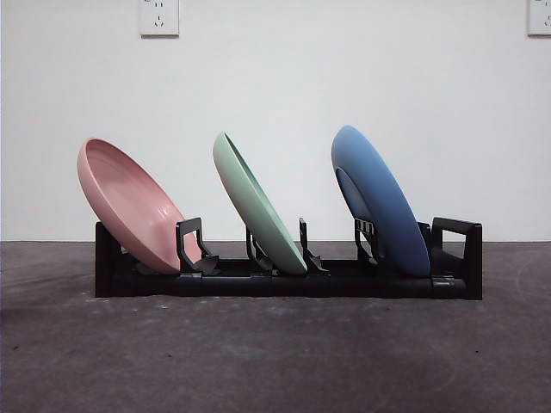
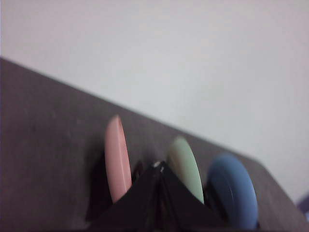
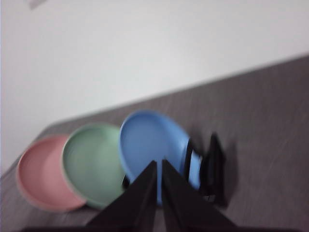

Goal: Place the plate

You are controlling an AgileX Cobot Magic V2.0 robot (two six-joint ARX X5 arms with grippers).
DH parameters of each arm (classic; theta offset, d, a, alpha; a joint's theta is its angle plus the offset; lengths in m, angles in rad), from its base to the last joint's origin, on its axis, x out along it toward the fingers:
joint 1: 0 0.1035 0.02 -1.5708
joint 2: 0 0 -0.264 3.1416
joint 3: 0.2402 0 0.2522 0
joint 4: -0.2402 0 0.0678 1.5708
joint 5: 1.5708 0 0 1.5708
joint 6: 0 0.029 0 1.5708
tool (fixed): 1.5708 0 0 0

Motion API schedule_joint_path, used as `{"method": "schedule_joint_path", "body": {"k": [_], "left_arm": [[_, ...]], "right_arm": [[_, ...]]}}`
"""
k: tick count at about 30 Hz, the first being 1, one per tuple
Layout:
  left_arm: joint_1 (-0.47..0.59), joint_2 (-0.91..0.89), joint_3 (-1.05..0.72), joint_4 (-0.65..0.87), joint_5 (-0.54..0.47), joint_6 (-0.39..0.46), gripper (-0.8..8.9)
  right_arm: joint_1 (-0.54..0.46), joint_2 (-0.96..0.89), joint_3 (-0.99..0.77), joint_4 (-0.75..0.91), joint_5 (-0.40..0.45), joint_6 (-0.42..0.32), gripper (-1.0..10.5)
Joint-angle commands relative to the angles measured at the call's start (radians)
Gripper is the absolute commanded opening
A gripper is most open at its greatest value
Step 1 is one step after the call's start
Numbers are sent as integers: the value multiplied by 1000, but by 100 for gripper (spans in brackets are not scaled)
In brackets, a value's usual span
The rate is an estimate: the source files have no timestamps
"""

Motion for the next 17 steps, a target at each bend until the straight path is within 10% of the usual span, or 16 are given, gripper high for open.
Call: {"method": "schedule_joint_path", "body": {"k": [1, 17], "left_arm": [[0, 57, 74, -95, 35, 84, 11], [-3, 462, 276, -615, 137, 328, 45]], "right_arm": [[0, 85, 73, -89, -47, -19, 14], [111, 456, 204, -380, -90, -262, 35]]}}
